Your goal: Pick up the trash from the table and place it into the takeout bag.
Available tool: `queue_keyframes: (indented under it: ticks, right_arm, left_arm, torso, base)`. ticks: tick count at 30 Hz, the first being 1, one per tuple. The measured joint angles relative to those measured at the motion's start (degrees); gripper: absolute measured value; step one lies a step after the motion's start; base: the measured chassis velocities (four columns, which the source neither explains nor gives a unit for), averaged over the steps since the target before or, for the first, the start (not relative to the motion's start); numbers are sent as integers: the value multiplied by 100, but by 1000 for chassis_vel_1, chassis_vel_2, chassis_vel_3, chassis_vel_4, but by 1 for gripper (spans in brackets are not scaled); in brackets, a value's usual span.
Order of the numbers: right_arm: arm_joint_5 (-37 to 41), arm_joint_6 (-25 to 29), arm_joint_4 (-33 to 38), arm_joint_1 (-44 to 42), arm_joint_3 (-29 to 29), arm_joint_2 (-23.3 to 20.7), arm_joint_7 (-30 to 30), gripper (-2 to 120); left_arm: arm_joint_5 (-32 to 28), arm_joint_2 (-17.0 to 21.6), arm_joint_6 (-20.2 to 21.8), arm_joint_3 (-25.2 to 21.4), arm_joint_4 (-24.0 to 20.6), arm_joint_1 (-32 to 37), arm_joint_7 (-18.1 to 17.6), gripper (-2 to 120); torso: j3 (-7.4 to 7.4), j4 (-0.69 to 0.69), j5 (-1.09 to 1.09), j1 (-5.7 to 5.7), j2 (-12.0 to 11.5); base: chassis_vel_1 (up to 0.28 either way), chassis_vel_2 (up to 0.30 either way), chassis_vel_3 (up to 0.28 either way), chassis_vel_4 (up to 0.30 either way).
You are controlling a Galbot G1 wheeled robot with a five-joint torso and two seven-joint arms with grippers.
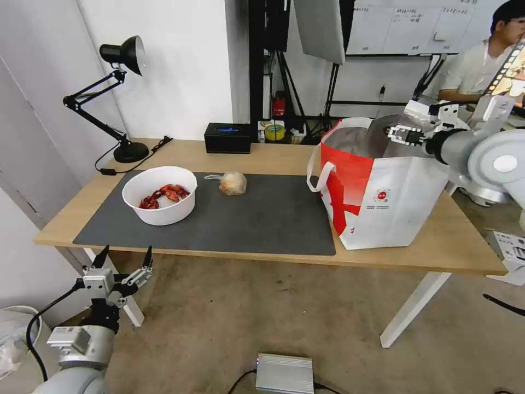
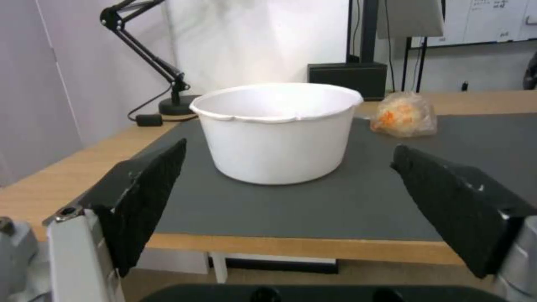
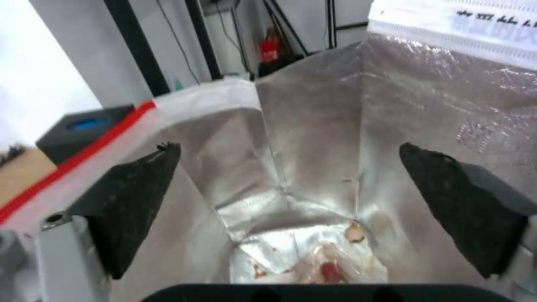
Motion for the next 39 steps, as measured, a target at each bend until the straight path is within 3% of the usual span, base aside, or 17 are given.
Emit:
queue_keyframes:
  ticks: [6, 10, 13, 14, 17, 18, 21, 25, 34, 39]
  right_arm:
    - [205, 125, -9, -48, 86, 88, 318, 100]
    - [-88, 514, 37, -195, 164, 98, -149, 100]
    - [-1183, 1707, 290, -703, 261, 110, -1394, 100]
    - [-1183, 1707, 290, -703, 261, 110, -1394, 100]
    - [-2091, 2732, 553, -1248, 338, 217, -2031, 100]
    - [-2091, 2732, 553, -1248, 338, 217, -2031, 100]
    - [-2832, 3480, 883, -2013, 555, 334, -2447, 100]
    - [-3512, 4033, 1188, -2806, 862, 441, -2875, 100]
    - [-4626, 4595, 1435, -4274, 1726, 868, -3436, 100]
    - [-5206, 4765, 1438, -5074, 2139, 1398, -3481, 100]
  left_arm:
    - [4, -33, 0, 10, 3, 13, 2, 100]
    - [24, -67, -1, 13, 3, 50, 3, 100]
    - [38, -85, -1, 2, 0, 71, 4, 100]
    - [38, -85, -1, 2, 0, 71, 4, 100]
    - [46, -114, -2, -15, -7, 77, -4, 100]
    - [46, -114, -2, -15, -7, 77, -4, 100]
    - [48, -169, -35, -32, -7, 82, -36, 100]
    - [45, -193, -53, -84, -7, 125, -51, 100]
    - [37, -193, -145, -73, 22, 140, -138, 100]
    - [26, -148, -152, -50, 87, 137, -140, 100]
  torso:
    - [0, 0, 0, 0, 0]
    - [0, 0, 0, 0, 0]
    - [0, 0, -1, 0, 0]
    - [0, 0, -1, 0, 0]
    - [0, 1, 0, 0, 0]
    - [0, 1, 0, 0, 0]
    - [0, 1, 0, 0, 0]
    - [0, 0, 0, -1, 0]
    - [0, 1, 0, -1, 0]
    - [0, 0, -1, -1, 1]
  base:
    - [0, 0, 0, 0]
    - [0, 0, 0, 0]
    - [0, 0, 0, 0]
    - [0, 0, 0, 0]
    - [0, 0, 0, 0]
    - [0, 0, 0, 0]
    - [0, 0, 0, 0]
    - [0, 0, 0, 0]
    - [0, 0, 0, 0]
    - [0, 0, 0, 0]
